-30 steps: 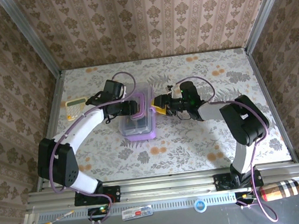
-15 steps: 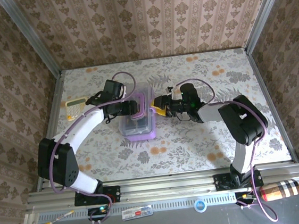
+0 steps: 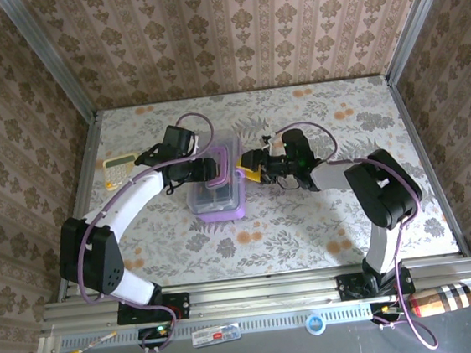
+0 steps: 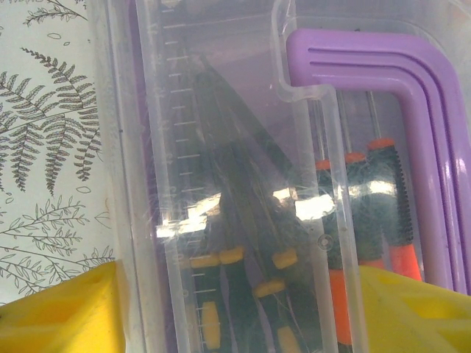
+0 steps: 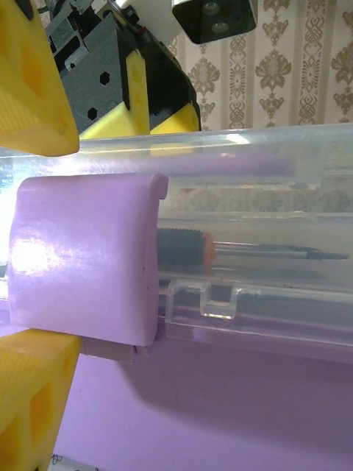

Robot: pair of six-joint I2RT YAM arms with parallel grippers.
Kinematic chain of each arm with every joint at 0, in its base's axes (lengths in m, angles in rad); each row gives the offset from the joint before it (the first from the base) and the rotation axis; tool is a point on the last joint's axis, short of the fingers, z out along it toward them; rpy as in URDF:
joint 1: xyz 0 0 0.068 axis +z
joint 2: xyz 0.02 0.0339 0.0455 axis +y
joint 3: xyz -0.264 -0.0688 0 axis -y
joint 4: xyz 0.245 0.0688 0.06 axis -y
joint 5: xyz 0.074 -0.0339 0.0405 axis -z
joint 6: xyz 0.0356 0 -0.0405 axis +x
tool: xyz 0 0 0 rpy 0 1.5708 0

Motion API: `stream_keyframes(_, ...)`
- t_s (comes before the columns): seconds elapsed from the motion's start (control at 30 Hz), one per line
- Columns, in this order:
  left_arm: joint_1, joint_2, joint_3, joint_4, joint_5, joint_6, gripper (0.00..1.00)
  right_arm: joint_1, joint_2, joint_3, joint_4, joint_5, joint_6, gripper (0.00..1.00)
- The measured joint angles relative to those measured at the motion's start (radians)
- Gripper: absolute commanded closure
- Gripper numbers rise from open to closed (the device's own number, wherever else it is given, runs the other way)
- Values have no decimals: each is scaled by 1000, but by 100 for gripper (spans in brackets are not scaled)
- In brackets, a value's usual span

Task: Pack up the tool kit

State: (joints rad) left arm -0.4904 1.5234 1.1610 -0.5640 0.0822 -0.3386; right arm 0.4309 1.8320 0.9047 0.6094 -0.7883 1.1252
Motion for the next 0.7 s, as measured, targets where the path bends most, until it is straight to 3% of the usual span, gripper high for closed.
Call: stream_keyframes(0.7, 0, 0, 0, 1, -1, 0, 48, 0, 0, 37, -106, 7, -48, 46)
